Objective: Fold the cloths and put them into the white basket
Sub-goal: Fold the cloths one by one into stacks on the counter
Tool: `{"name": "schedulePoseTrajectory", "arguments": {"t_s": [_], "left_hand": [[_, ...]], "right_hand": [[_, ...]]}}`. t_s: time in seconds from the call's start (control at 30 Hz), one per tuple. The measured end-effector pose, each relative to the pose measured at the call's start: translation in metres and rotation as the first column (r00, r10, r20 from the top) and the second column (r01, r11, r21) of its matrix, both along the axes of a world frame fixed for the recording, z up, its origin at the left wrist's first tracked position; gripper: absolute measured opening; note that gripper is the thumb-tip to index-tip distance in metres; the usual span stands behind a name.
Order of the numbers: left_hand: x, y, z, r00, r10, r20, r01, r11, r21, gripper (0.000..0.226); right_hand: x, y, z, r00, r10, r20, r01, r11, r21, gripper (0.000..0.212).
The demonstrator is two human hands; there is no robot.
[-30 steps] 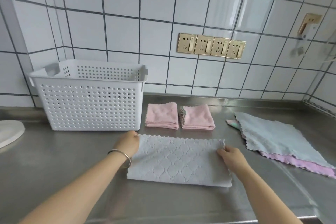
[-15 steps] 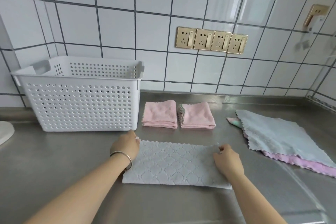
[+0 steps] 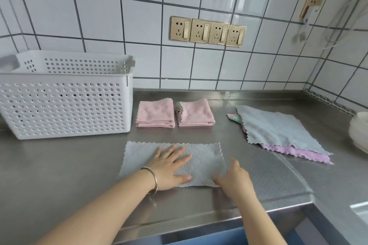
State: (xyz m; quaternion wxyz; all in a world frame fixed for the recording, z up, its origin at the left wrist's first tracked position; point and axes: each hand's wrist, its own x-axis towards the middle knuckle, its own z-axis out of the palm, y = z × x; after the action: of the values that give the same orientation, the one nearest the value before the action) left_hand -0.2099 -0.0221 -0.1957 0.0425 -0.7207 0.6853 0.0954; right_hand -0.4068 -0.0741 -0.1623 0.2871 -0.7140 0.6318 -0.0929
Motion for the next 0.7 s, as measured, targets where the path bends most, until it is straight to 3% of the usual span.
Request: {"name": "schedulePoseTrajectory", "arguments": {"t_s": [0.1,0.13,0.23,0.3,0.33,0.37,0.43,0.57,0.6,0.7], "left_hand": [[-0.008,0.005,-0.002,1.0,0.013,0.006,-0.013,1.0,0.029,0.071],[-0.011,0.008,-0.003,1.0,0.018,0.004,-0.018,0.999,0.026,0.071],[-0.017,0.011,-0.002,0.999,0.041,-0.015,-0.041,0.999,0.018,0.07],[-0.021,0.009,0.006,0.996,0.062,-0.064,-0.062,0.998,0.01,0.065],[-0.023,0.008,0.011,0.983,0.095,-0.159,-0.098,0.995,-0.011,0.061],[-0.026,0.008,0.017,0.928,0.155,-0.338,-0.18,0.983,-0.045,0.054],[-0.031,0.004,0.03,0.675,0.24,-0.698,-0.401,0.913,-0.075,0.033],[-0.023,0.001,0.046,0.232,0.27,-0.935,-0.615,0.785,0.074,0.03],[-0.018,0.003,0.047,0.202,0.292,-0.935,-0.641,0.761,0.099,0.028],[-0.002,0.014,0.048,0.283,0.348,-0.893,-0.713,0.699,0.046,0.027]], "right_hand": [[-0.006,0.0,0.005,1.0,-0.005,-0.014,0.005,0.999,0.046,0.018],[-0.008,0.0,0.005,1.0,-0.007,-0.003,0.007,0.998,0.06,0.012],[-0.009,0.003,0.003,0.998,-0.028,0.048,0.027,0.999,0.019,0.009],[0.0,0.007,0.0,0.997,-0.046,0.058,0.053,0.99,-0.131,0.02],[0.009,0.012,-0.001,0.998,-0.03,0.051,0.042,0.967,-0.25,0.02],[0.019,0.018,-0.004,0.999,-0.001,0.052,0.021,0.924,-0.382,0.019],[0.042,0.031,-0.009,0.993,0.081,0.088,-0.011,0.795,-0.606,0.022],[0.073,0.051,-0.018,0.957,0.27,0.106,-0.077,0.588,-0.806,0.019],[0.079,0.056,-0.019,0.935,0.333,0.123,-0.095,0.568,-0.818,0.021],[0.087,0.065,-0.026,0.865,0.477,0.156,-0.175,0.578,-0.797,0.037]]}}
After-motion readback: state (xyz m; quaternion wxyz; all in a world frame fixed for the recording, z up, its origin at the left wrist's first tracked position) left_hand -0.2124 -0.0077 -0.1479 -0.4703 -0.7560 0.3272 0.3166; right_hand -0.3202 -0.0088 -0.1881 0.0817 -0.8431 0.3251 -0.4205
